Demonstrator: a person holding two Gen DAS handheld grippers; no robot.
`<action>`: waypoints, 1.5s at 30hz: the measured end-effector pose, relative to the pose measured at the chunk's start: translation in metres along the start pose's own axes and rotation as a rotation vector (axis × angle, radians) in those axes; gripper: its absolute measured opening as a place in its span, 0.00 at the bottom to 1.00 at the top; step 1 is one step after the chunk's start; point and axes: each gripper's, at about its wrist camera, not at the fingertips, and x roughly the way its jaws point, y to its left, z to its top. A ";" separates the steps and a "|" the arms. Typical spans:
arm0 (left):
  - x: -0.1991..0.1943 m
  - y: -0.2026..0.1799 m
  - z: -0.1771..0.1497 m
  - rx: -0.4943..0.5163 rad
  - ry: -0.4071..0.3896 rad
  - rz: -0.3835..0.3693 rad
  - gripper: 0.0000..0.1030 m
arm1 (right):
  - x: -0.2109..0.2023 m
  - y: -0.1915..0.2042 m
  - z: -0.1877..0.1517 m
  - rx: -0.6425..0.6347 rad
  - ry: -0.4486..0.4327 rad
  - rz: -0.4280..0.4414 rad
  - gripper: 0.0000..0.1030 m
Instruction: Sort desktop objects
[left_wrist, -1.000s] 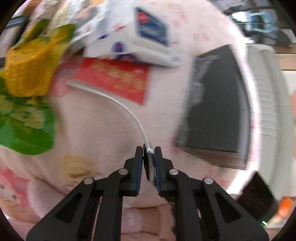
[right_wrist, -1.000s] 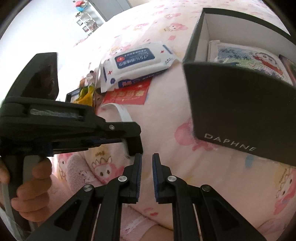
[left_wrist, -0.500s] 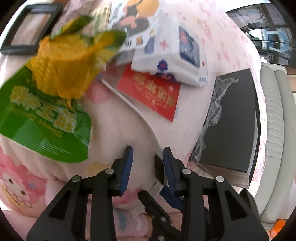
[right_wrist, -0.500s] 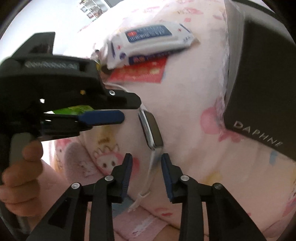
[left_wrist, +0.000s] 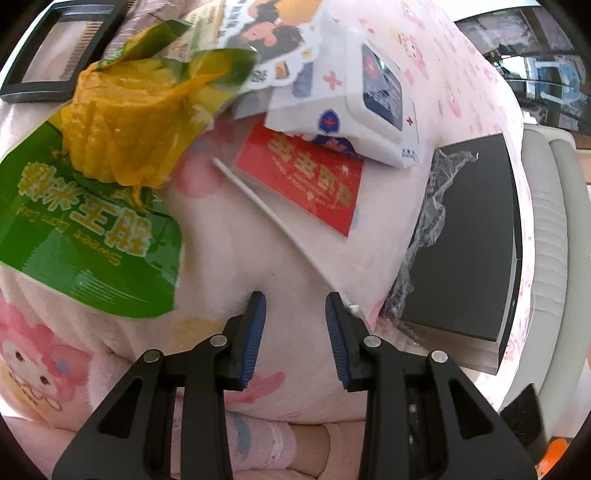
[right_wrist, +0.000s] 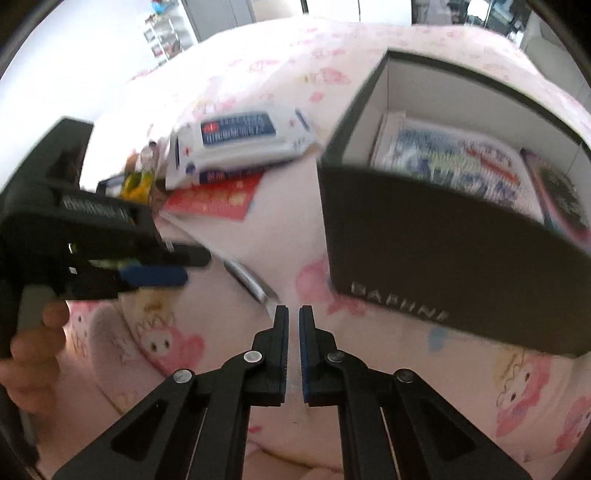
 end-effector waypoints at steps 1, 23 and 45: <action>0.000 0.000 0.000 0.000 0.002 -0.002 0.32 | 0.005 -0.005 -0.002 0.022 0.025 0.029 0.06; 0.000 -0.005 -0.002 0.002 0.011 -0.107 0.32 | 0.004 -0.002 -0.003 0.070 -0.033 0.186 0.18; 0.009 -0.005 -0.001 0.016 0.042 -0.052 0.32 | -0.016 -0.009 -0.012 0.025 -0.131 0.015 0.18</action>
